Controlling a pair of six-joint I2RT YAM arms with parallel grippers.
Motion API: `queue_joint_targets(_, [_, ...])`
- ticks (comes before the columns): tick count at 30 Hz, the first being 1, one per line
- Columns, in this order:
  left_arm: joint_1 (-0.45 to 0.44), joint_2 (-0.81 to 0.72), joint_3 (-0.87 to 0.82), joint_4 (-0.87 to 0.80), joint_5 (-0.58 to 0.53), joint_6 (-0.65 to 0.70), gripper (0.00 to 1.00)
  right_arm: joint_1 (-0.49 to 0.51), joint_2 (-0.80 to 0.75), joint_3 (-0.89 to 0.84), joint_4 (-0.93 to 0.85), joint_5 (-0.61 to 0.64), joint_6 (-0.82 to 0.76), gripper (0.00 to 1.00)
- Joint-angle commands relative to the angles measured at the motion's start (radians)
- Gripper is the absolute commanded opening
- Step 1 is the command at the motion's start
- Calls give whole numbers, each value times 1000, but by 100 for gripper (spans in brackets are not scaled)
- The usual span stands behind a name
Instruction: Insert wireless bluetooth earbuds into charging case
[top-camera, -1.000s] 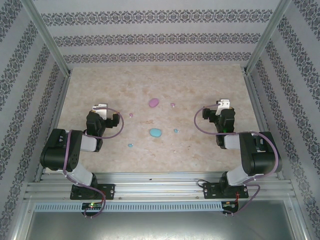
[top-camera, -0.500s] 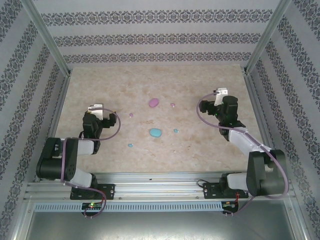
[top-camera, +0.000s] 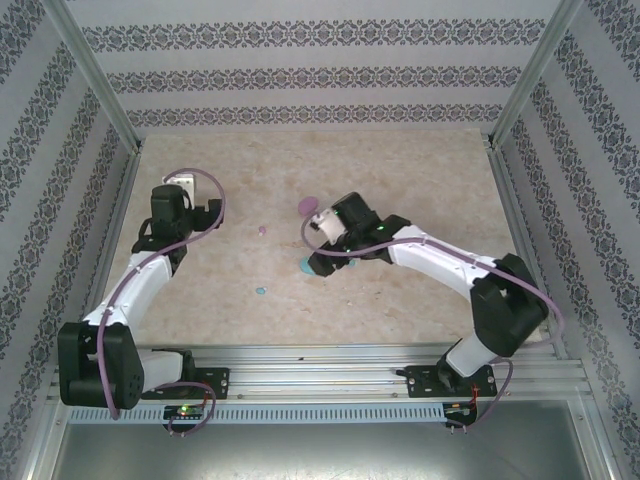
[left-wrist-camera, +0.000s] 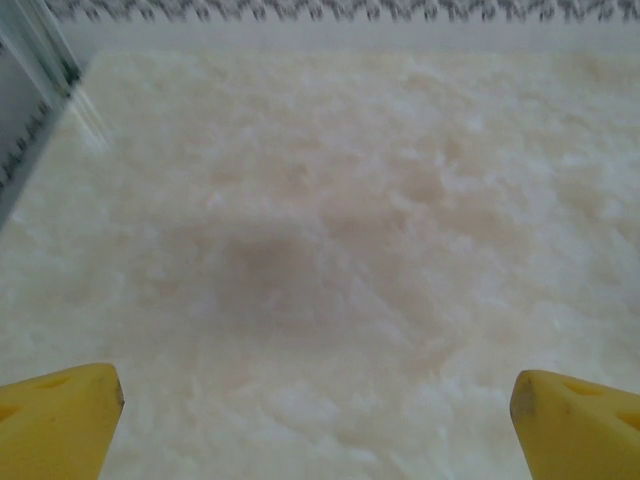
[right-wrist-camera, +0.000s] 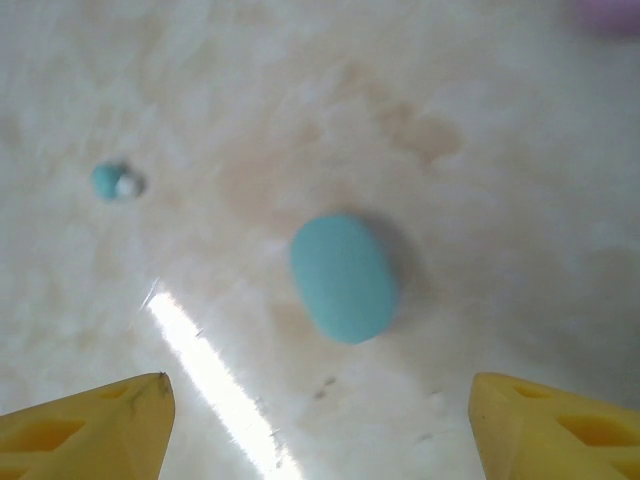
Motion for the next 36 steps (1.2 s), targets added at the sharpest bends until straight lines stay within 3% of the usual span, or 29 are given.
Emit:
queue_joint_targets(1, [12,44,84,-328,61,-81,100,-1,48,105,-154,3,1,77])
queue_joint_targets(6, [12,53,156,-419,225,-50,100,-1,102,200,-260,-7,-34,76])
queue_joint_targets(10, [11,10,69,-300,454,-58,100,1,118,172,-242,-24,-63,74])
queue_joint_targets(13, [3,6,19,-223,562,-112,95,4,157,197,-255,-30,-89,74])
queue_joint_targets(22, [-26,77,-11,-200,670,-154,84,44,307,294,-255,42,-138,78])
queue_joint_targets(36, [-29,109,-49,-118,763,-171,83,46,444,420,-312,42,-261,83])
